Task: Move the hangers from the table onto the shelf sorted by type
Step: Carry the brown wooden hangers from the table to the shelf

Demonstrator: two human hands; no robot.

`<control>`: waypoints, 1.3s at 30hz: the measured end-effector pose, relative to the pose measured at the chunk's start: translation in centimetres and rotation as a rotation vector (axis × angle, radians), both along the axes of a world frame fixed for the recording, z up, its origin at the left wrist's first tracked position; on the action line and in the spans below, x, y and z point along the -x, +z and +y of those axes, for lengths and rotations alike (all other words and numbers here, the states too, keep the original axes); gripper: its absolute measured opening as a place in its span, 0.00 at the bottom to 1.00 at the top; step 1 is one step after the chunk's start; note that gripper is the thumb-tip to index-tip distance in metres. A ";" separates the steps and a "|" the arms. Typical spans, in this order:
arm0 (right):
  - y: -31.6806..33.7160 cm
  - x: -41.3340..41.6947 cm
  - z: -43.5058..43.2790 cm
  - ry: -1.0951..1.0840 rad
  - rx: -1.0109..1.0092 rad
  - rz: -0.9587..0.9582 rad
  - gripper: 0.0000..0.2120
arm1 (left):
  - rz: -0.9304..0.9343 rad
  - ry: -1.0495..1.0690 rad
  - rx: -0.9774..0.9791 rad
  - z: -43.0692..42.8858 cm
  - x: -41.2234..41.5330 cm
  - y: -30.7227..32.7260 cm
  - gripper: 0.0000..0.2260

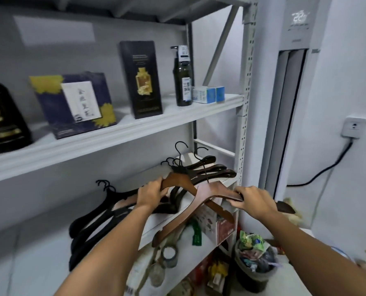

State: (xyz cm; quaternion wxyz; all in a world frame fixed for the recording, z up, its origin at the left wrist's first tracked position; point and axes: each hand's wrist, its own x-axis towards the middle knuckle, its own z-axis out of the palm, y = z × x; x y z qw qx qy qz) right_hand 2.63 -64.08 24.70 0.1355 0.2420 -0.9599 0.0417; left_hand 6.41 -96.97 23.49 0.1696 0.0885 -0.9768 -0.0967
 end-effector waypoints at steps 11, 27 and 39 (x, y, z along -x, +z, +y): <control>-2.1 -6.7 -12.7 0.143 0.011 -0.035 0.16 | -0.021 0.158 -0.033 -10.9 -12.0 -1.7 0.13; -3.3 -10.5 -27.5 0.331 -0.009 -0.090 0.18 | -0.082 0.404 -0.089 -23.0 -23.2 -2.1 0.11; -2.5 -11.8 -36.6 0.510 -0.007 -0.099 0.16 | -0.081 0.626 -0.107 -29.0 -29.3 -1.9 0.11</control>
